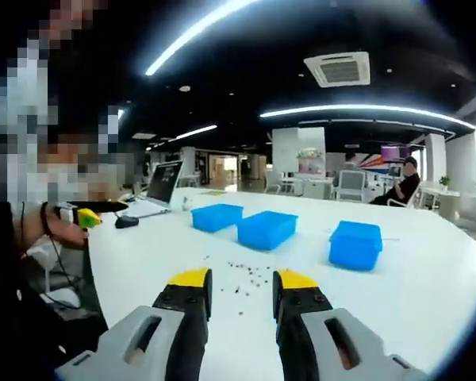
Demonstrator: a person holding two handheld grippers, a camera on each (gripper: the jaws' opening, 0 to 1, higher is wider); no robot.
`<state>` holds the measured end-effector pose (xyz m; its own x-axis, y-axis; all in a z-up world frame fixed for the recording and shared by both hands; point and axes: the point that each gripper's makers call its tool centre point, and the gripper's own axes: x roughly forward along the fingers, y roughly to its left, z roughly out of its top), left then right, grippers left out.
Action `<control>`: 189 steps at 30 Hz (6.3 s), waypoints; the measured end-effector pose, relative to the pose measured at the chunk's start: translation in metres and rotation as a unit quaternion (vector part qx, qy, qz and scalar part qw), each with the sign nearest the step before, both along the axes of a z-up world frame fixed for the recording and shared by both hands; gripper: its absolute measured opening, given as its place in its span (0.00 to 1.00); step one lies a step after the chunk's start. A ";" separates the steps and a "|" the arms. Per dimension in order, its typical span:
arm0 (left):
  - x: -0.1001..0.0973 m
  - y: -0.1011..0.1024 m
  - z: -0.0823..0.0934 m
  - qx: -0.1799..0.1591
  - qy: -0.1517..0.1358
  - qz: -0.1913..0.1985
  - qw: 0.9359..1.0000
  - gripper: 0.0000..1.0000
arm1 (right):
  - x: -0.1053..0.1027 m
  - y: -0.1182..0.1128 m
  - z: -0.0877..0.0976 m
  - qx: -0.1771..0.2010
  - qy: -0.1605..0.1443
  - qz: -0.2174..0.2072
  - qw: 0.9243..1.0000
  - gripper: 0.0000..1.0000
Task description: Pick up the resistors one by one and place each resistor into its matching bin, sorting the parts by color and model until every resistor is separated into the correct bin for its type
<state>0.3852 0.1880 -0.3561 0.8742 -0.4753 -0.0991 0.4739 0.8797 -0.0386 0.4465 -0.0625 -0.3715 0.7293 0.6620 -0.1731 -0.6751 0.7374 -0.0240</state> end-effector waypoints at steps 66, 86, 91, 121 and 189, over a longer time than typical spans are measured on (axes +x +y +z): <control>-0.025 0.017 -0.033 -0.009 0.041 0.020 0.999 0.72 | 0.063 0.074 -0.113 -0.408 0.178 0.230 0.865 0.05; -0.022 0.019 -0.009 -0.002 0.009 0.037 0.999 0.72 | 0.024 0.041 0.035 -0.022 -0.015 0.071 0.997 0.05; -0.022 0.025 -0.002 -0.005 0.002 0.054 0.999 0.72 | 0.009 0.040 0.052 0.039 -0.055 0.028 0.997 0.05; -0.029 0.078 0.011 0.012 -0.020 0.174 0.985 0.72 | 0.229 0.333 0.072 -0.044 -0.059 0.146 0.987 0.05; 0.003 0.028 -0.007 -0.011 0.002 0.069 0.998 0.72 | 0.024 0.018 0.047 -0.072 -0.079 0.106 0.989 0.37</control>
